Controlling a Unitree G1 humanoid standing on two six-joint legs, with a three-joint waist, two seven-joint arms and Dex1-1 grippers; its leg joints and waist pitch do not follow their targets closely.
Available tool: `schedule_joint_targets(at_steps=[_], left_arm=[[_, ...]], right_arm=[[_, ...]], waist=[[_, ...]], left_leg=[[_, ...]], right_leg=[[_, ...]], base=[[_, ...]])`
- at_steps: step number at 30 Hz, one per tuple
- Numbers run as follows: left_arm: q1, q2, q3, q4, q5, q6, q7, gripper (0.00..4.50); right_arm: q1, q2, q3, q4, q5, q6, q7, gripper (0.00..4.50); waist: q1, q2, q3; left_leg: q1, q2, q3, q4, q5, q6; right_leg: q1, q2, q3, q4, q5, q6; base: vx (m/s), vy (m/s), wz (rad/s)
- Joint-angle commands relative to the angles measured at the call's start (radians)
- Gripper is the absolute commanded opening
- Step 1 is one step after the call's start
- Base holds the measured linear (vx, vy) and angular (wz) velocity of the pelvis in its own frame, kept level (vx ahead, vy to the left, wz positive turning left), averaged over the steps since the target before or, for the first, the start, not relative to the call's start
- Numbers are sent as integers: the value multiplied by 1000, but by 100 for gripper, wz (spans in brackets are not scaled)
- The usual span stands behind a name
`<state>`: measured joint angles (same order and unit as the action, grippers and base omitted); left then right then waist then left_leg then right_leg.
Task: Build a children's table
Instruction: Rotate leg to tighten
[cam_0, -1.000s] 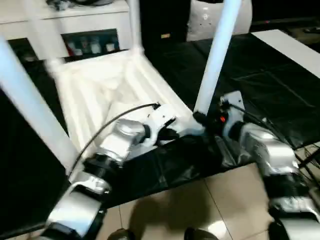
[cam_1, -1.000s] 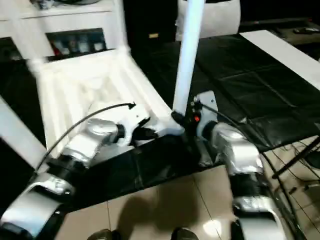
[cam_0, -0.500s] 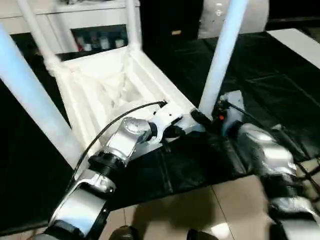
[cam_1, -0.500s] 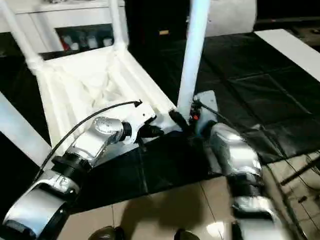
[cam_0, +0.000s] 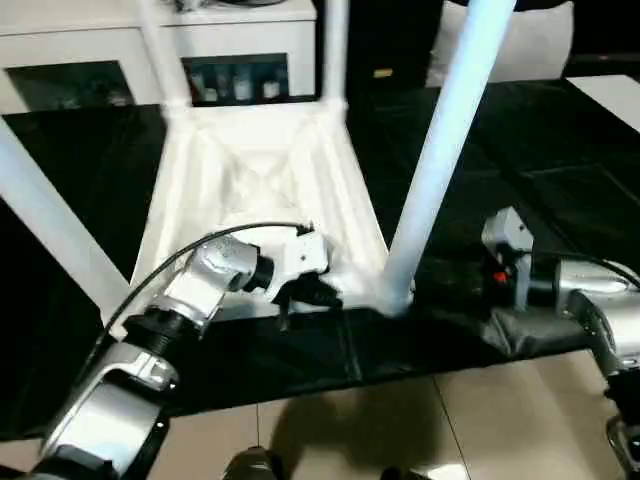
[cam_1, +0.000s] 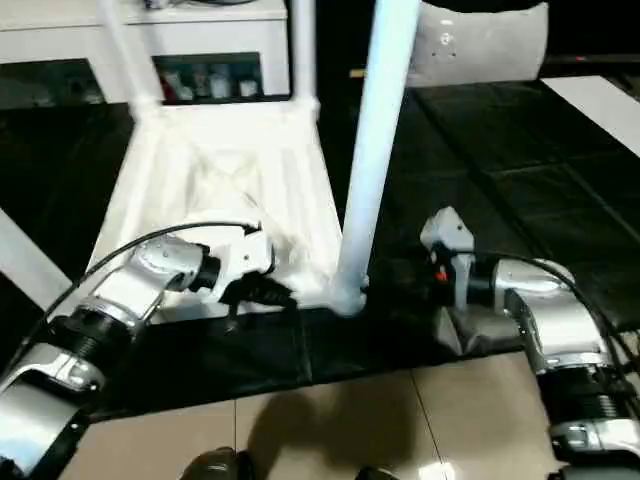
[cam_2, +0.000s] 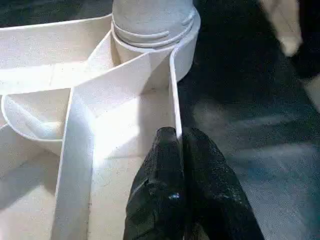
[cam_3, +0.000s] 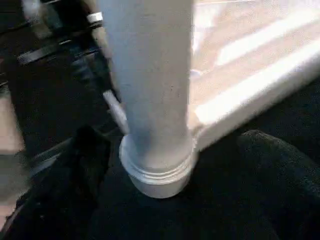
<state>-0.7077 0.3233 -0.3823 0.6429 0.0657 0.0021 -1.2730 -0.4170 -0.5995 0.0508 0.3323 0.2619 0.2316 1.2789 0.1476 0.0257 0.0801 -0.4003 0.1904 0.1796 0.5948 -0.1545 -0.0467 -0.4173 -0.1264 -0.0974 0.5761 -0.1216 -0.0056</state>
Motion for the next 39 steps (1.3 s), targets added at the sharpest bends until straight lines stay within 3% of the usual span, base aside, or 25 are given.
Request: schedule_joint_targets(at_steps=[1,2,11,20,27,30,33,35,36,39], left_arm=[[-13,-6,-49,-50,1,-54,-74,0],[-10,-1,-59,-58,-2,-69,-107,0],[-18,-14,-64,-52,-13,-94,-134,0],[-16,-9,-55,-46,-15,-99,-137,0],[-7,-18,-33,-63,-37,-52,-117,0],[-4,-41,0,-92,-59,37,-64,0],[-8,-54,16,-95,-52,76,-10,0],[-22,-77,40,-90,-47,136,70,0],[-24,-81,43,-90,-47,145,81,0],[-44,-150,86,-80,-43,251,242,0]], right_arm=[[4,-11,15,-14,16,-16,47,417],[3,-13,31,-17,19,-24,79,394],[9,19,80,-18,29,-27,146,325],[20,12,89,-7,43,-8,180,240],[44,29,73,-43,76,47,168,208],[30,89,60,-58,58,125,17,205],[5,136,57,-29,13,139,-107,205],[-31,192,45,10,-27,157,-244,204],[-36,200,43,15,-32,160,-263,203],[-123,339,-15,100,-76,251,-588,202]], waist=[[-7,-9,-93],[-3,-14,-93],[6,-12,-94],[6,-15,-91],[6,-13,-89],[4,-14,-87],[-15,-14,-82],[-31,-13,-76],[-44,-12,-73],[-83,-14,-68]], left_leg=[[34,43,-6,-75,-339,38],[33,43,-6,-76,-333,37],[30,45,-8,-76,-332,32],[28,43,-8,-76,-314,41],[28,43,-7,-76,-313,41],[27,42,-8,-78,-311,40],[27,37,-13,-81,-351,8],[24,33,-18,-85,-391,-10],[28,31,-20,-84,-420,-18],[18,23,-29,-84,-447,-37]], right_leg=[[49,-37,38,-63,-376,-202],[49,-36,38,-62,-368,-206],[50,-38,39,-58,-371,-207],[50,-37,39,-57,-370,-204],[49,-35,40,-56,-359,-207],[49,-35,40,-57,-372,-204],[46,-35,35,-63,-457,-180],[48,-36,30,-74,-525,-144],[41,-36,27,-80,-560,-131],[47,-34,14,-87,-629,-97]], base=[[0,0,0],[0,0,0],[0,0,0],[0,0,0],[0,0,0],[0,0,0],[0,0,0],[0,0,0],[0,0,0],[0,0,0]])
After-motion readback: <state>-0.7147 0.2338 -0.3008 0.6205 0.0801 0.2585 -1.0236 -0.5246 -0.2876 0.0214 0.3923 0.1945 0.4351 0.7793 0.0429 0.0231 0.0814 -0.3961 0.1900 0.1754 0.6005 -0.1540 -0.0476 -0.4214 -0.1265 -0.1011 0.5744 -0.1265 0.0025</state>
